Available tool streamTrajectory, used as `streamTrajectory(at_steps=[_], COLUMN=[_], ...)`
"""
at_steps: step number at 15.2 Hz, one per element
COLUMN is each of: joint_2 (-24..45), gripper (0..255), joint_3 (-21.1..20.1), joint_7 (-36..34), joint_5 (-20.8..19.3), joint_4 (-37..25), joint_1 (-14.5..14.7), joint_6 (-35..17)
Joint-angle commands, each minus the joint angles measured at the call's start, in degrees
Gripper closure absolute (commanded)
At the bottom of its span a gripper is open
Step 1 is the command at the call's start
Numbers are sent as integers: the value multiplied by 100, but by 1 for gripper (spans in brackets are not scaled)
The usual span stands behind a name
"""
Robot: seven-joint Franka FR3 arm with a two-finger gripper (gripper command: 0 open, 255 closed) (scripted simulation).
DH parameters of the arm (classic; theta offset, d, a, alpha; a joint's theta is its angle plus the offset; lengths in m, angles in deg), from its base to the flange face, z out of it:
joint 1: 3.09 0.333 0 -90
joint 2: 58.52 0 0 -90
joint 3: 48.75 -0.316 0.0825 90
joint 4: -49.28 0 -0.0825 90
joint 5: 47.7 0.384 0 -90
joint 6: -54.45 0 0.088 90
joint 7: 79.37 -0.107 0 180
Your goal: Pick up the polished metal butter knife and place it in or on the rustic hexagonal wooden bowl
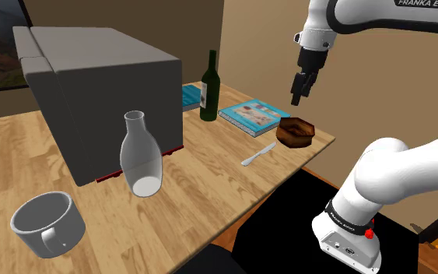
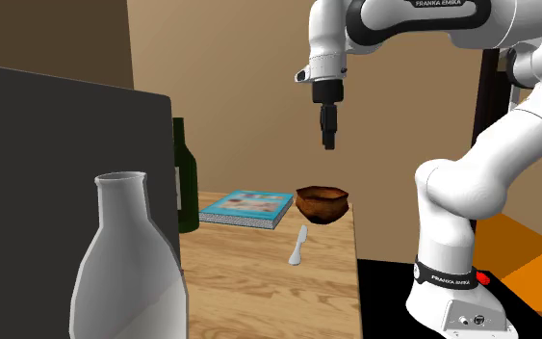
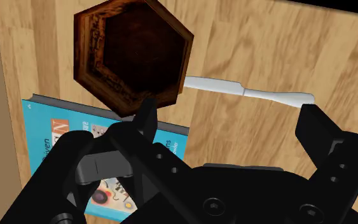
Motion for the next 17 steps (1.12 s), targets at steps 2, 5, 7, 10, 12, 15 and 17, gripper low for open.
streamTrajectory(at_steps=[2, 5, 7, 10, 12, 15, 17], joint_2=[18, 123, 235, 462, 650, 979, 1226], gripper=[0, 0, 0, 0, 0, 0, 0], joint_3=[128, 535, 811, 1229, 1508, 1932, 2217], joint_7=[448, 1767, 2641, 3945, 4816, 6123, 6990], joint_5=[-80, -323, -478, -696, -827, -1006, -1109], joint_4=[173, 644, 921, 1287, 1502, 1789, 1959], joint_1=[149, 610, 910, 1361, 1659, 2122, 2439], joint_6=[-215, -865, -1302, -1962, -2404, -3069, -3508])
